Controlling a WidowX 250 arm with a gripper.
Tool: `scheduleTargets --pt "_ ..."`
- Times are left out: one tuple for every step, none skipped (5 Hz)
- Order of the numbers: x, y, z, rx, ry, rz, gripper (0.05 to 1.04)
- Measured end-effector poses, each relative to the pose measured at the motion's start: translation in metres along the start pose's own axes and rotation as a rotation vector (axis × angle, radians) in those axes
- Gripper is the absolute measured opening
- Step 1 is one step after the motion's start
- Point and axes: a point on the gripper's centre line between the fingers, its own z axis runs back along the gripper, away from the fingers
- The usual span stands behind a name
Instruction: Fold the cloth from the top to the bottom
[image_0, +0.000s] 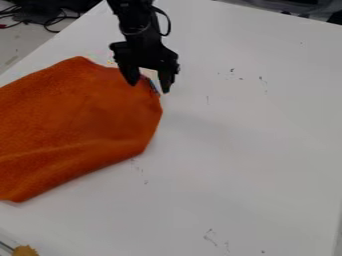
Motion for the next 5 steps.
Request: scheduleTargets --pt "0.007 -0.010 -0.023 0.002 0.036 0.003 0.999" --pt "0.008 -0.006 -0.041 0.024 0.059 0.013 1.000" --pt "0.011 0.001 -0.046 0.035 0.052 0.026 1.000" --pt "0.011 0.003 -0.048 0.022 0.052 0.033 0.946" --pt "0.009 0.006 -0.050 0.020 0.053 0.023 0.670"
